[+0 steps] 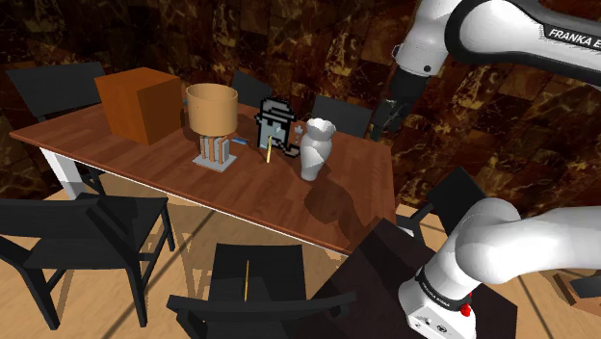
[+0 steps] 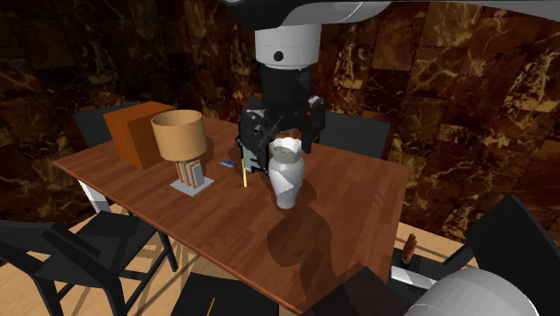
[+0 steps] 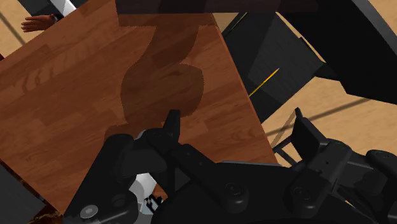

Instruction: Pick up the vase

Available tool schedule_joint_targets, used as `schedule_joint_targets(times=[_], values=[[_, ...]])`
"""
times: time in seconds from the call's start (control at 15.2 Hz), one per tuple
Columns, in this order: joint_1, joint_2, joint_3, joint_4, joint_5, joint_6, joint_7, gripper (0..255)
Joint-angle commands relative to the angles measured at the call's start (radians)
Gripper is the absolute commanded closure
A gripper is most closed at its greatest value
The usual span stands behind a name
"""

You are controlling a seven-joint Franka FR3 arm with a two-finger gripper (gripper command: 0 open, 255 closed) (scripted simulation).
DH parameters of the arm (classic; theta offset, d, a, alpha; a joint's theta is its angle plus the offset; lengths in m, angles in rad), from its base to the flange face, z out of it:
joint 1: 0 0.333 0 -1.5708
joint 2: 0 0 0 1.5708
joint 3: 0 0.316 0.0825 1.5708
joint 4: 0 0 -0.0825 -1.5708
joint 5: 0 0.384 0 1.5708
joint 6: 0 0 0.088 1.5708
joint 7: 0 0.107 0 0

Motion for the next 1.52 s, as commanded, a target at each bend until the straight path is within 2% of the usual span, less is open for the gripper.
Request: schedule_joint_targets(times=[0.0, 0.73, 1.45], values=[[0.0, 0.0, 0.0, 0.0, 0.0, 0.0, 0.0, 0], [-0.066, 0.356, -0.018, 0.083, -0.116, 0.263, -0.019, 0], [-0.121, 0.749, -0.039, 0.319, -0.238, 0.414, -0.001, 0]])
